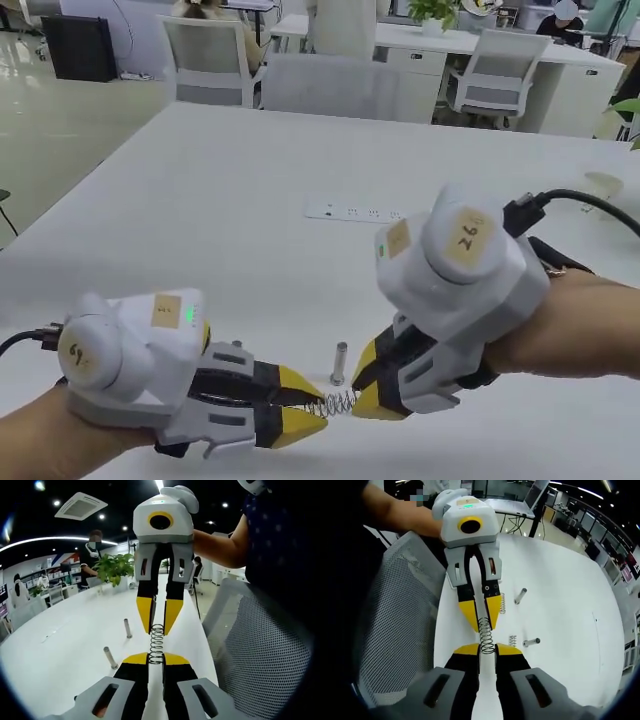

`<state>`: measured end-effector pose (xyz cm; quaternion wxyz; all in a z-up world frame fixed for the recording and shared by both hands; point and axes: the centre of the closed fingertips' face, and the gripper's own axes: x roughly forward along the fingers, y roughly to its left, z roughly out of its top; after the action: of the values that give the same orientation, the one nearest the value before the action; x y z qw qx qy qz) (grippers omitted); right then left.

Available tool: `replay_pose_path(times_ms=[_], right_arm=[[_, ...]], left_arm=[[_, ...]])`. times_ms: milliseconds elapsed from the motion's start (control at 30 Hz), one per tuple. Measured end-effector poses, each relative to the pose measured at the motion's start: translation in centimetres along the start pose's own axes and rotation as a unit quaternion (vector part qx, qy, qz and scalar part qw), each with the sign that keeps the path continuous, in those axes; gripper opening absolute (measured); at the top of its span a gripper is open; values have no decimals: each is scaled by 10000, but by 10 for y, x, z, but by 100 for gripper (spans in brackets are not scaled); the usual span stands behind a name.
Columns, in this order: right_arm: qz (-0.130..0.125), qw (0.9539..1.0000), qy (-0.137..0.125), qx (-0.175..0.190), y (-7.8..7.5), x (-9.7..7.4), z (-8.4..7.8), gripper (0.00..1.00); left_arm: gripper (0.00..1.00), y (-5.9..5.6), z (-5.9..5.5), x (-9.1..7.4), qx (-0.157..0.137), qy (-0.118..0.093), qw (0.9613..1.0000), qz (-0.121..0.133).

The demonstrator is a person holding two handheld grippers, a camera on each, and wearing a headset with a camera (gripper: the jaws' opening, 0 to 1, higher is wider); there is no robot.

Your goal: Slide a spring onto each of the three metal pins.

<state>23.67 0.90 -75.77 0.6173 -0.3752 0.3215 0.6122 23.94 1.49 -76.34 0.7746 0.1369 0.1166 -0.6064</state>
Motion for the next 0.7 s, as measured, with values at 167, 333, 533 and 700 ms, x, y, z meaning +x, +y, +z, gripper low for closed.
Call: replay_pose_path(times_ms=[167,333,533,700], right_arm=[[25,10000,-57,10,0,1,1,10],[49,10000,-62,0,2,3,0,12],[64,9999,-84,57,3,5,-2,12],[52,9999,-89,95,3,5,-4,11]], left_arm=[[1,-1,2,1,3,-36,10000,-9],[1,-1,6,0,29,-67,10000,-1],[2,-2,11,-1,33,-149,9999,8],[2,-2,14,0,62,-177,9998,4]])
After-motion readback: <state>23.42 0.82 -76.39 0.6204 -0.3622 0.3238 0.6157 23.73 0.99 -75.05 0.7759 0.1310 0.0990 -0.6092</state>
